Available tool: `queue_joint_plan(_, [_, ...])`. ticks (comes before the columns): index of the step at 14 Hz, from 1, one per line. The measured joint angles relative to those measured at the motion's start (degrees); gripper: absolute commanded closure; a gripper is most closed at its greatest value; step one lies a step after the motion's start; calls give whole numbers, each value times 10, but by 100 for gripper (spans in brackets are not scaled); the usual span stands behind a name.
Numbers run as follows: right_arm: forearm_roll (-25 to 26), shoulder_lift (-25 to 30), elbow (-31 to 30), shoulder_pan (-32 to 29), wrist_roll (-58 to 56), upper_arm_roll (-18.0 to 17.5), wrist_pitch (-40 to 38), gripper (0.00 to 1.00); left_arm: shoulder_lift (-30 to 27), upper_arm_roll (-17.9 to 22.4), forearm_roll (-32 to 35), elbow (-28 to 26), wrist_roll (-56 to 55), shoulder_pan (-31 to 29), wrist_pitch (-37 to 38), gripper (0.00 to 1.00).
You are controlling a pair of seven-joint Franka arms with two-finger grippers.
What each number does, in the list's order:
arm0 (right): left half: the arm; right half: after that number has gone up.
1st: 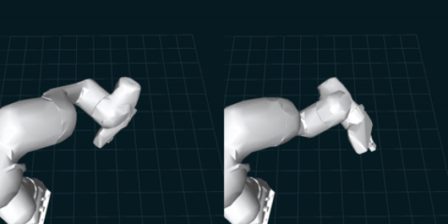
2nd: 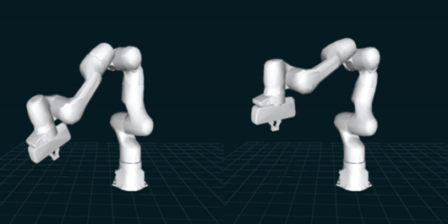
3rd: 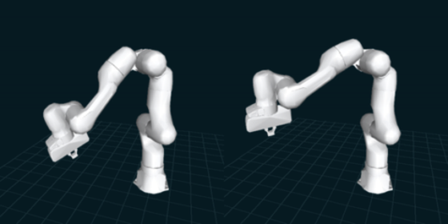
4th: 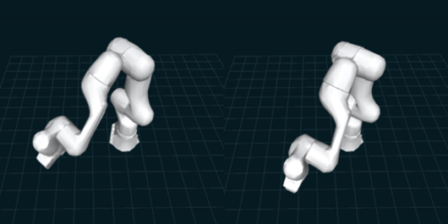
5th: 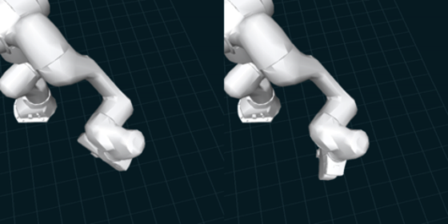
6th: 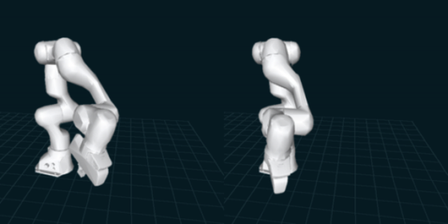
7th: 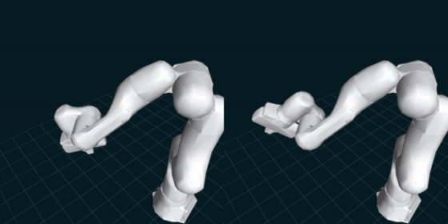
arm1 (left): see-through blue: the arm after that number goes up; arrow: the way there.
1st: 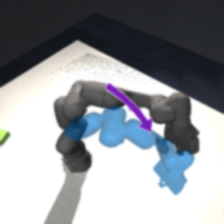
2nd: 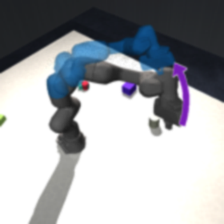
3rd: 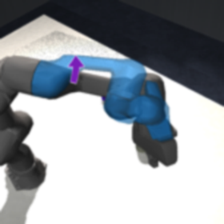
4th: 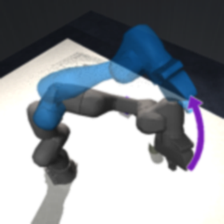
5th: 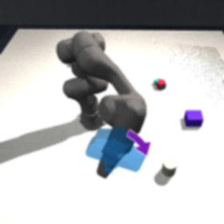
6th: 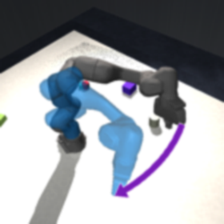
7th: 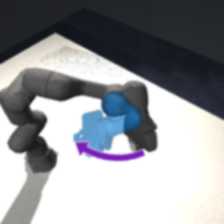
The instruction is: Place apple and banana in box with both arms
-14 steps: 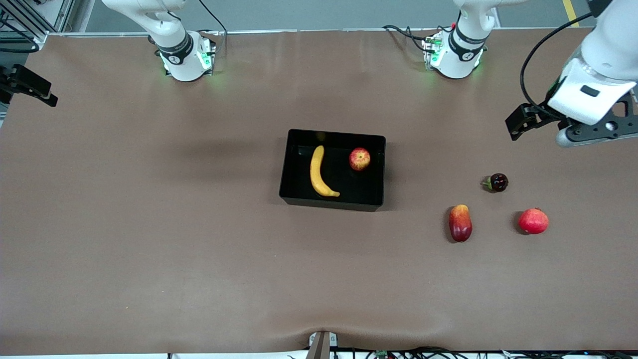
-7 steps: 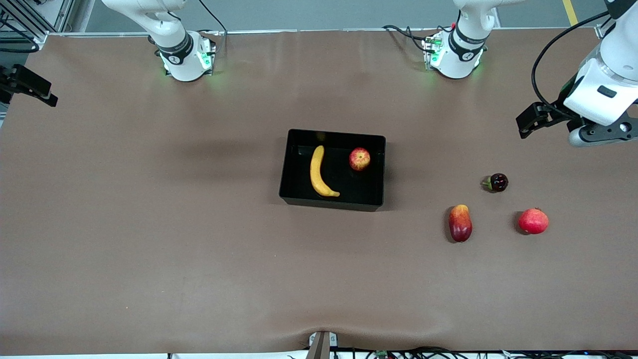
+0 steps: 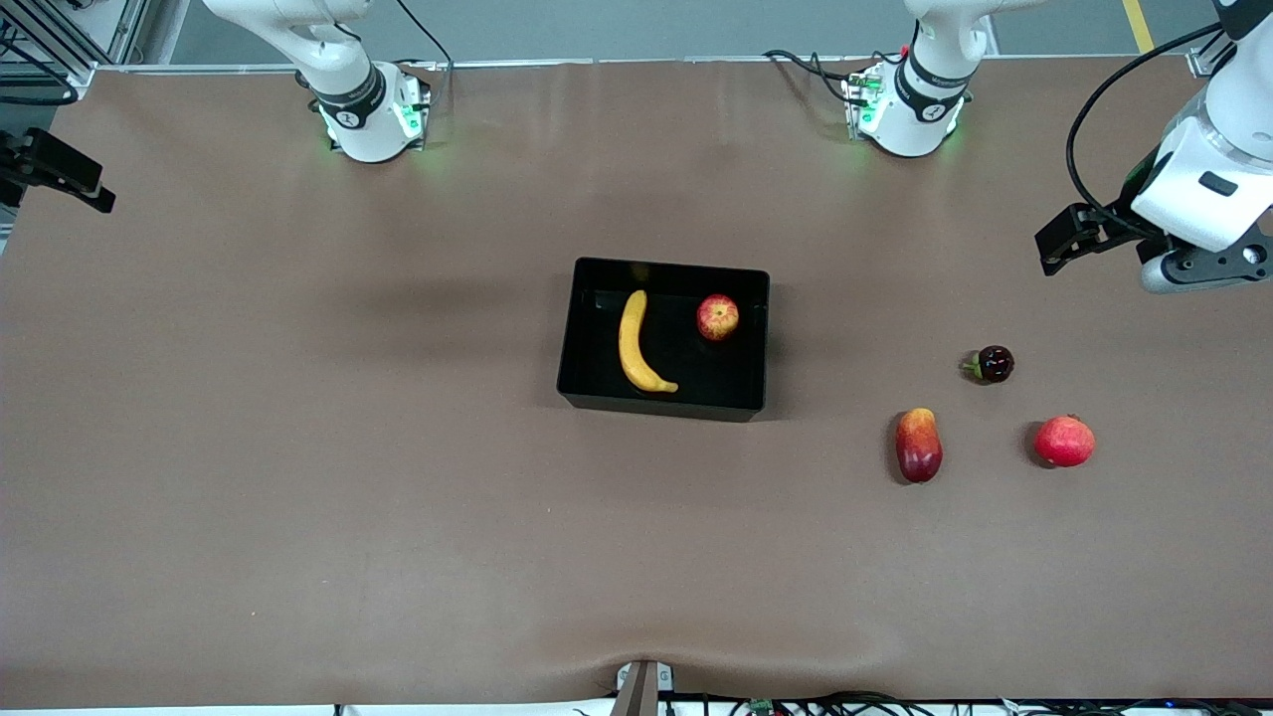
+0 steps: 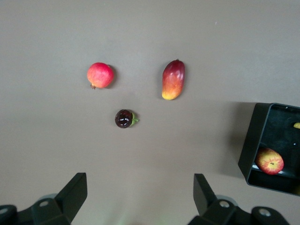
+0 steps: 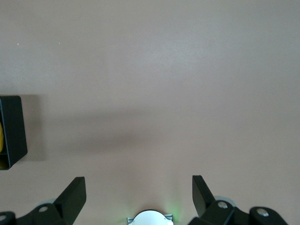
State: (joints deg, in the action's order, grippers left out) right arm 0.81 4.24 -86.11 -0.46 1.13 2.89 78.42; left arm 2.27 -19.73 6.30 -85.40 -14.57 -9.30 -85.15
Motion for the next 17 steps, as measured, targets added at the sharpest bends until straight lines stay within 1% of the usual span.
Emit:
queue_joint_plan(3, [0, 0, 0, 0, 0, 0, 0, 0, -1, 1, -3, 0, 11, -18, 8, 0])
queue_joint_plan(7, [0, 0, 0, 0, 0, 0, 0, 0, -15, 2, -34, 0, 16, -47, 18, 0])
queue_joint_plan(13, [0, 0, 0, 0, 0, 0, 0, 0, -33, 3, -43, -6, 16, -41, 31, 0])
queue_joint_plan(14, [0, 0, 0, 0, 0, 0, 0, 0, -38, 15, -44, -13, 16, -28, 32, 0])
queue_joint_plan(17, [0, 0, 0, 0, 0, 0, 0, 0, -65, 88, -54, -44, 16, 42, 32, 0])
